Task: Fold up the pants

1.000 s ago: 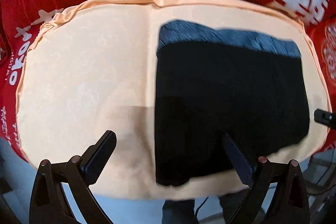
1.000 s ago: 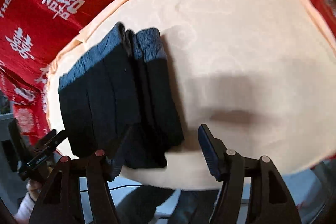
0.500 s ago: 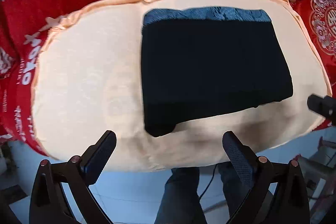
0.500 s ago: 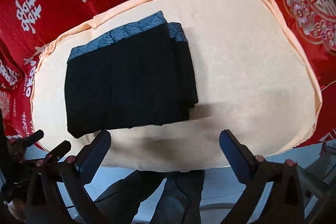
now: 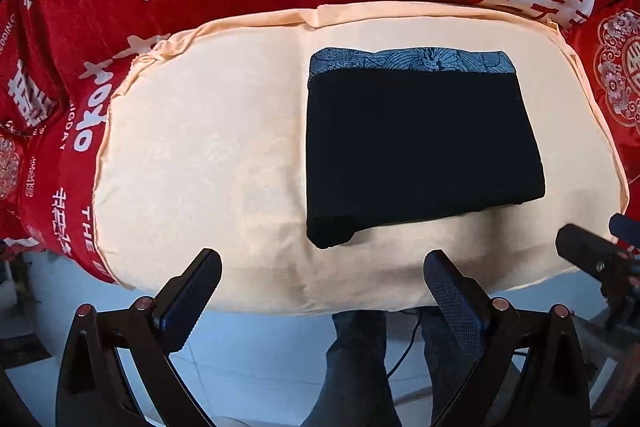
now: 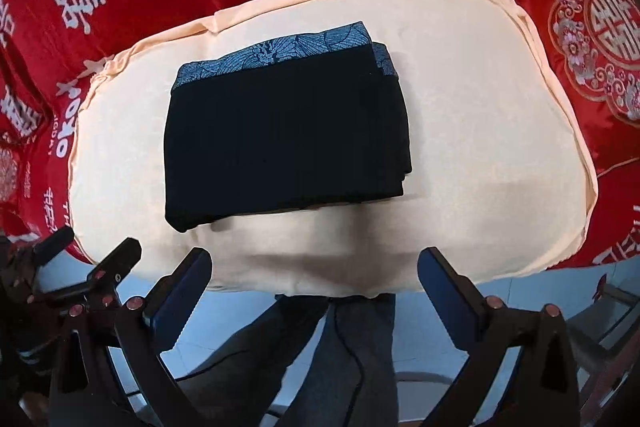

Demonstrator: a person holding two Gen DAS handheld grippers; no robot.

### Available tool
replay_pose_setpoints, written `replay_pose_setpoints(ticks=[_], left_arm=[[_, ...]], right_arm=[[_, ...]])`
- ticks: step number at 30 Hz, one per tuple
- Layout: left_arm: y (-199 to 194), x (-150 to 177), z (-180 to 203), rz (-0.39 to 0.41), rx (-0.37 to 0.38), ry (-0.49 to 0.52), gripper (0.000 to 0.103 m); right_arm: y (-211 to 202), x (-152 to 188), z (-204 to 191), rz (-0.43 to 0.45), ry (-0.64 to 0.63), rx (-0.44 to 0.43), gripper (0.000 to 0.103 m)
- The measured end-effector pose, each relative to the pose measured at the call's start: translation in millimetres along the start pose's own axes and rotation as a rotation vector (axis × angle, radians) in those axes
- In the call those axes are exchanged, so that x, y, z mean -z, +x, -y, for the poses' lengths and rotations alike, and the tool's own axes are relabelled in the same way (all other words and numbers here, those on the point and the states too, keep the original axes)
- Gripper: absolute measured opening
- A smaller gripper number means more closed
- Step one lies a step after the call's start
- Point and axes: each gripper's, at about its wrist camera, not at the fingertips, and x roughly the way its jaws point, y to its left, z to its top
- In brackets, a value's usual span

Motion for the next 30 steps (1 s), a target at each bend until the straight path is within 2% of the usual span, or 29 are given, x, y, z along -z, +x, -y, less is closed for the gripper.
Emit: replay_pose_setpoints(ticks=[9, 30], left_arm=[[-5, 6, 4, -0.022, 0.021, 0.01, 0.101], [-13, 3, 9, -0.004, 0.03, 0.034, 0.101]], right_arm=[[-9, -5, -13, 0.012, -0.04, 0.046, 0.103], [-20, -7, -18, 0.028, -0.065, 0.099, 0.103]])
